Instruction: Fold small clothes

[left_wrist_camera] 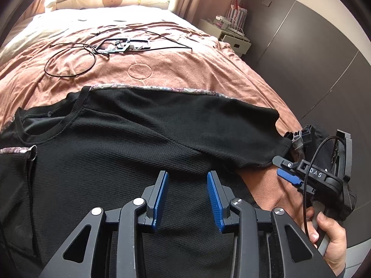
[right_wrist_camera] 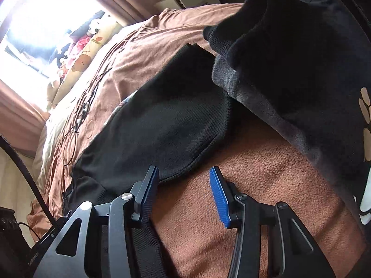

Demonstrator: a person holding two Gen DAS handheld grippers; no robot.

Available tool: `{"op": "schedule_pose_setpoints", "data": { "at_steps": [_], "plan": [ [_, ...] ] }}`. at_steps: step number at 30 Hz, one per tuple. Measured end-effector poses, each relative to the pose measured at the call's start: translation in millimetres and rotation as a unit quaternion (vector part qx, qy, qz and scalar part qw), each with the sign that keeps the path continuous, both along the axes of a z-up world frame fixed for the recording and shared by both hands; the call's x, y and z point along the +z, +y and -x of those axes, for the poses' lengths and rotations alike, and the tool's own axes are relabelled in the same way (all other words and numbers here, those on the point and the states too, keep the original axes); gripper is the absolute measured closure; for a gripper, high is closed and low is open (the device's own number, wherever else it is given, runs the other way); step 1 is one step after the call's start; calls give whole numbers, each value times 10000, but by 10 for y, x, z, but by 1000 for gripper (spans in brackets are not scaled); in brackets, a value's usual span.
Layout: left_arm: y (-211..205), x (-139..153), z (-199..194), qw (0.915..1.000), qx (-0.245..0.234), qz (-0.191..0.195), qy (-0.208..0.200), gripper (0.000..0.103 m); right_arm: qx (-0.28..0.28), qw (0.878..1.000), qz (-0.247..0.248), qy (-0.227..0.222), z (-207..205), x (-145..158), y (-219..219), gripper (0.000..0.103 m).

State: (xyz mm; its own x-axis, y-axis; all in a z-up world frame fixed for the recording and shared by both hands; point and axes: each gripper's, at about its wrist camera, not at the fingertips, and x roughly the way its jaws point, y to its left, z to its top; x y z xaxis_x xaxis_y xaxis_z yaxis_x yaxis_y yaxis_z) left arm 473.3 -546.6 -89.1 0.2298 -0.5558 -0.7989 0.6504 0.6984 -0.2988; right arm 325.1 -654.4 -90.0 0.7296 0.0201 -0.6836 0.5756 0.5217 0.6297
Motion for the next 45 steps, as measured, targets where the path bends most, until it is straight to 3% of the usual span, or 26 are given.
{"op": "schedule_pose_setpoints", "data": {
  "at_steps": [7,13,16,28,33,41,45],
  "plan": [
    [-276,-242,-198,9998,-39,-86,201,74,-141,9997,-105,-194,-158,-39,-126,62],
    [-456,-337,-278,9995,-93,-96,278,84,-176,9985,435,-267,-281,93,-119,92],
    [-541,-383,-294,9994,-142,-144,298,86,8,9962,701,-523,-302,266,-53,99],
    [-876,-590,-302,9975,-345,-277,548,86,469,9776,278,-2030,17,695,55,100],
    [-966,-679,-293,9972,-329,-271,616,86,729,9718,186,-2235,21,658,129,100],
    [-1026,-756,-310,9935,-256,163,1096,87,1013,9678,-17,-2304,-152,427,83,100],
    [-840,-745,-367,9878,-131,487,1475,86,1099,9648,-89,-2387,-222,461,79,100]
  ]
}}
